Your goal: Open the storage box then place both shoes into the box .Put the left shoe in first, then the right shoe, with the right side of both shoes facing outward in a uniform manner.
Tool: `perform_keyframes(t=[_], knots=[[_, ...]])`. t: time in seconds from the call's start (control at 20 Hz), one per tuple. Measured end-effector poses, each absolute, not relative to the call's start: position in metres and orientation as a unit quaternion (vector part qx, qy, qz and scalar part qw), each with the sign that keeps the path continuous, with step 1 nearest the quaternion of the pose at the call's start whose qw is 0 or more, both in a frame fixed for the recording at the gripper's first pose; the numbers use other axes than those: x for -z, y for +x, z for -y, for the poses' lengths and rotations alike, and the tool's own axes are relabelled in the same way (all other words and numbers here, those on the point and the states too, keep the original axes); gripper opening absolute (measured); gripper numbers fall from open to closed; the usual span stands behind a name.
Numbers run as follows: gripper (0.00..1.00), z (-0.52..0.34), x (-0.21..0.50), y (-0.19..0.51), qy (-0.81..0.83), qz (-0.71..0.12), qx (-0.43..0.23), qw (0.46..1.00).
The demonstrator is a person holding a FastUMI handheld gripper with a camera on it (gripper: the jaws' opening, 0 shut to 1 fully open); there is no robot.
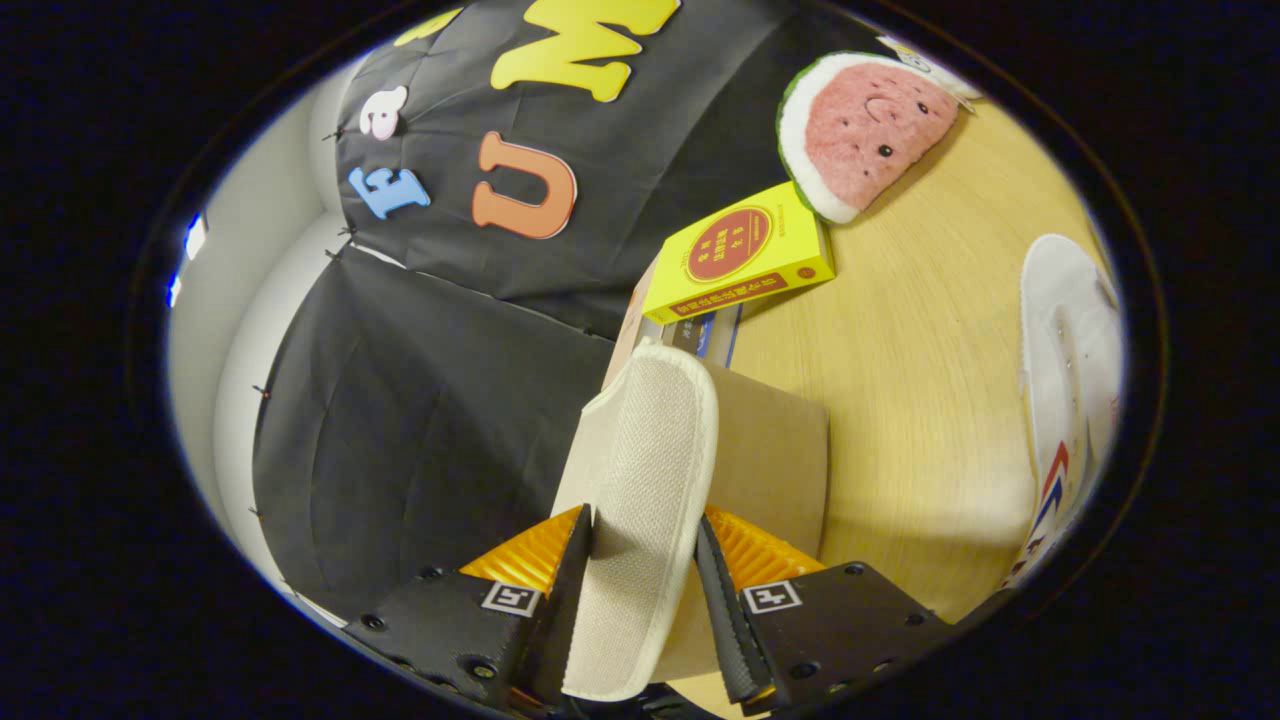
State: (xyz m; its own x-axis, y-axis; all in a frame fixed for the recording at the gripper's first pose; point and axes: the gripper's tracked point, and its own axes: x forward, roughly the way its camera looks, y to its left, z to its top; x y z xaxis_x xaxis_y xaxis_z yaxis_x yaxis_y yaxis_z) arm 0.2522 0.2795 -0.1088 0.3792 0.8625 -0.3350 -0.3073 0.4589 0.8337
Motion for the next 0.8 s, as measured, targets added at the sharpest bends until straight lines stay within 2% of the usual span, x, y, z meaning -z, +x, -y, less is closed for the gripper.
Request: perform_keyframes(t=[0.1,0.2,0.35,0.4,0.5,0.55,0.8], knots=[[0.58,-0.278,0.106,0.250,0.323,-0.406,-0.371,0.770],[0.44,-0.273,0.099,0.253,0.303,-0.400,-0.359,0.787],[0.22,-0.267,0.084,0.250,0.320,-0.411,-0.339,0.784],[0.18,-0.267,0.084,0.249,0.310,-0.415,-0.340,0.785],[0.19,-0.281,0.083,0.263,0.305,-0.415,-0.335,0.789],[0.05,-0.263,0.070,0.251,0.298,-0.416,-0.321,0.797],[0.05,-0.279,0.032,0.242,0.297,-0.415,-0.303,0.805]])
